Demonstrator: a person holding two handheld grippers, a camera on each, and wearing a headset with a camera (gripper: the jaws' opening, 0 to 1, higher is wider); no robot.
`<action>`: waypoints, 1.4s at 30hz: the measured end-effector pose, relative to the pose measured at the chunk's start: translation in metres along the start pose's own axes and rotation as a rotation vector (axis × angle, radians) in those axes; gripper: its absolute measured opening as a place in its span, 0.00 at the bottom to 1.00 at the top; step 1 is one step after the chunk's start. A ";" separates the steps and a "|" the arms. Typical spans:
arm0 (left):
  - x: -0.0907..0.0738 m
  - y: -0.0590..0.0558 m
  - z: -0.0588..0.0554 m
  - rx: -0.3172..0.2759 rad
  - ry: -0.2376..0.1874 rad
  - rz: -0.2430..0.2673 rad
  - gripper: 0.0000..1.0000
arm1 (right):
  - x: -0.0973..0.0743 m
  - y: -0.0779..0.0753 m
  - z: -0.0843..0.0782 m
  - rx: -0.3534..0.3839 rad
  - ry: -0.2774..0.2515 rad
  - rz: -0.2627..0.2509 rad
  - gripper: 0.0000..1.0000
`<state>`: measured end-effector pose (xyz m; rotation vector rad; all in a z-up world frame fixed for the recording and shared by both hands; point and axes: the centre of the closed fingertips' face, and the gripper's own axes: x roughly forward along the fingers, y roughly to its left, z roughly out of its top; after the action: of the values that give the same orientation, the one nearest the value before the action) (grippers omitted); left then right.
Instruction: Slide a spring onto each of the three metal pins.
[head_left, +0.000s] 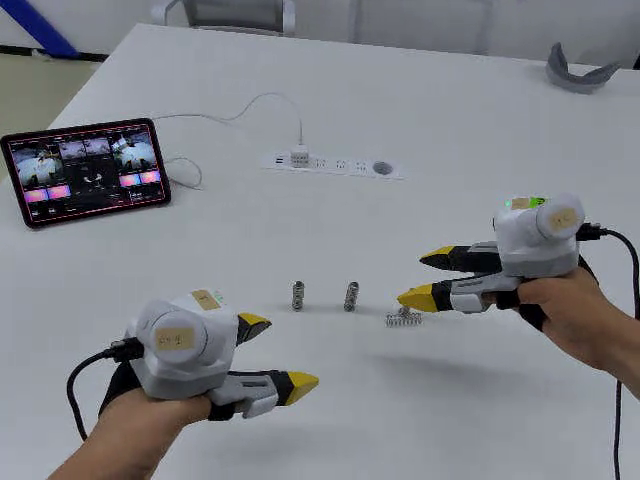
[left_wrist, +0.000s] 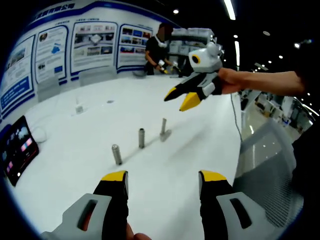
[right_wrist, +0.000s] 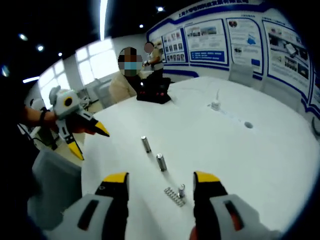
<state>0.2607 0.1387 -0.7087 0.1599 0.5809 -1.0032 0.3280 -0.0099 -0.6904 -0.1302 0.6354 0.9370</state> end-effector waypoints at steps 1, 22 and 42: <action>0.002 -0.002 0.002 0.002 -0.001 -0.004 0.58 | -0.004 -0.001 -0.002 0.010 -0.007 -0.004 0.54; 0.077 -0.042 0.029 0.103 0.041 -0.099 0.61 | -0.089 0.008 -0.062 0.174 -0.098 -0.153 0.67; 0.147 -0.042 0.033 0.210 0.140 -0.152 0.57 | -0.131 0.022 -0.108 0.283 -0.121 -0.232 0.71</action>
<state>0.2977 -0.0067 -0.7538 0.3784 0.6214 -1.2070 0.2059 -0.1293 -0.7013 0.1030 0.6200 0.6188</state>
